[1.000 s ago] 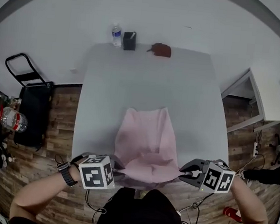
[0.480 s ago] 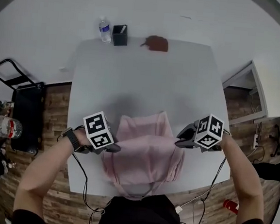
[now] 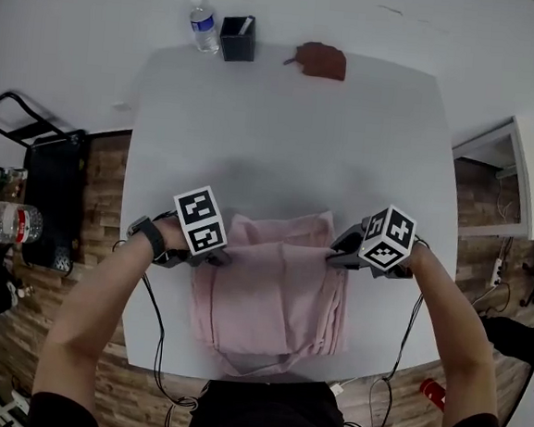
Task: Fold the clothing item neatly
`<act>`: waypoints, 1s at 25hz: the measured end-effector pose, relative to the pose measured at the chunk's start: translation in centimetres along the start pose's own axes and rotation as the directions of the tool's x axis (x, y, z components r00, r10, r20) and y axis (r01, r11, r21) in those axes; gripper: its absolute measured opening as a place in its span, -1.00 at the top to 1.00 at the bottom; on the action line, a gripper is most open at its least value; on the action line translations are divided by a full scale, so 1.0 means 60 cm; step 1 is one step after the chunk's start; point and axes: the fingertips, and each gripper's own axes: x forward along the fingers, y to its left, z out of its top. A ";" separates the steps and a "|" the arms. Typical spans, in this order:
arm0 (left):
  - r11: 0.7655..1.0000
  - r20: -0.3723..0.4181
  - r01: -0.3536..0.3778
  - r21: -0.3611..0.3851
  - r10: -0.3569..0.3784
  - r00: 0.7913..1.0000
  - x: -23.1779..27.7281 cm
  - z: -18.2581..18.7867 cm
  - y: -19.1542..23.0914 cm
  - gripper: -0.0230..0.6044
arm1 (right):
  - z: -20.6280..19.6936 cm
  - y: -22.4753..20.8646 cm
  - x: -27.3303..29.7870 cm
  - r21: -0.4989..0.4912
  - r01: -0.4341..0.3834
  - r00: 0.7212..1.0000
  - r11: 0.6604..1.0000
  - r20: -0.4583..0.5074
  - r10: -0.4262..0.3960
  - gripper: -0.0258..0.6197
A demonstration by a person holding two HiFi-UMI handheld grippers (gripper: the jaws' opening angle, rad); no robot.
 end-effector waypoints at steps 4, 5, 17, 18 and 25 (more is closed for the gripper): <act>0.999 -0.021 -0.023 -0.049 0.022 1.000 0.014 -0.001 0.047 0.72 | -0.020 -0.038 0.004 0.017 0.022 1.000 1.000 -0.016 -0.022 0.74; 0.998 -0.006 -0.016 -0.065 0.016 1.000 0.015 -0.001 0.054 0.65 | -0.025 -0.046 0.004 0.018 0.032 0.999 0.999 -0.012 -0.032 0.74; 0.993 0.450 -0.015 -0.118 0.067 0.891 -0.158 0.020 -0.015 0.18 | 0.038 0.179 -0.055 -0.199 0.307 0.911 0.931 0.345 -0.226 0.29; 0.993 0.486 -0.041 -0.106 0.088 0.869 -0.176 0.023 -0.027 0.18 | 0.034 0.223 -0.027 -0.228 0.294 0.915 0.928 0.349 -0.204 0.30; 0.985 0.643 -0.168 0.046 0.099 0.760 -0.158 0.034 -0.178 0.18 | -0.082 0.382 0.186 -0.477 0.317 0.948 0.820 0.181 -0.261 0.36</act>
